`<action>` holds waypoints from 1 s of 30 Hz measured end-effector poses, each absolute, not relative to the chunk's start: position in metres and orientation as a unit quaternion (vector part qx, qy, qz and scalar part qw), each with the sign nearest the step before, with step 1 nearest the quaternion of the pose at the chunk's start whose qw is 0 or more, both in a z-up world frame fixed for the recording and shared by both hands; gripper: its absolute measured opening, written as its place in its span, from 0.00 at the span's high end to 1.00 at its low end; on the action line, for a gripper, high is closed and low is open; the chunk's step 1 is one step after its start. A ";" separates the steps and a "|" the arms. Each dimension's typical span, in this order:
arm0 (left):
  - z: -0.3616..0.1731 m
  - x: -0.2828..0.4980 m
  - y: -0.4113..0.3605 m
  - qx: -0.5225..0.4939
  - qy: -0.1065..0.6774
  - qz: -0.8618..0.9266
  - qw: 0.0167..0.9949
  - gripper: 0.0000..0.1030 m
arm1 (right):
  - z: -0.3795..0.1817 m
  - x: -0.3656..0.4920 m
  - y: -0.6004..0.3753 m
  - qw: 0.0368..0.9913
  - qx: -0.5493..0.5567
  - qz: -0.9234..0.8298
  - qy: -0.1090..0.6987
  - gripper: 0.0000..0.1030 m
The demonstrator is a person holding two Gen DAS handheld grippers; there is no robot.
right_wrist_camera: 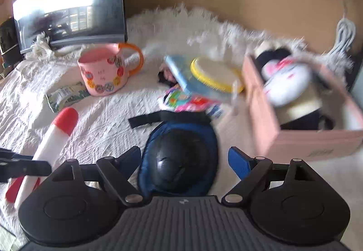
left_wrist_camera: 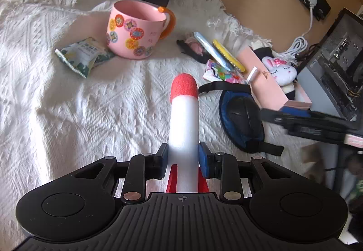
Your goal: Organize soft objects
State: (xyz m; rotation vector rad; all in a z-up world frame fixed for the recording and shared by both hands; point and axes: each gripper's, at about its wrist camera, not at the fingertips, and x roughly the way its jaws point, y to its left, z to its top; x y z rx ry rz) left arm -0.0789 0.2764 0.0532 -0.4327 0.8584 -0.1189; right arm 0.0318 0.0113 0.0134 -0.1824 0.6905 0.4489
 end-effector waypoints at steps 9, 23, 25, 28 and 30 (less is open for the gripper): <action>0.049 -0.093 0.283 -0.203 0.426 -0.037 0.881 0.69 | -0.025 0.042 0.049 0.905 -0.166 0.200 0.338 0.19; 0.060 -0.062 0.216 -0.189 0.446 -0.155 0.861 0.69 | 0.050 -0.028 -0.033 0.912 -0.160 0.196 0.322 0.27; 0.075 -0.053 0.194 -0.181 0.433 -0.181 0.864 0.69 | 0.060 -0.039 -0.062 0.919 -0.156 0.169 0.320 0.27; 0.101 -0.032 0.161 -0.181 0.410 -0.214 0.868 0.69 | 0.068 -0.055 -0.100 0.927 -0.157 0.138 0.311 0.27; 0.119 -0.009 0.137 -0.191 0.395 -0.237 0.867 0.69 | 0.069 -0.062 -0.121 0.931 -0.153 0.127 0.305 0.27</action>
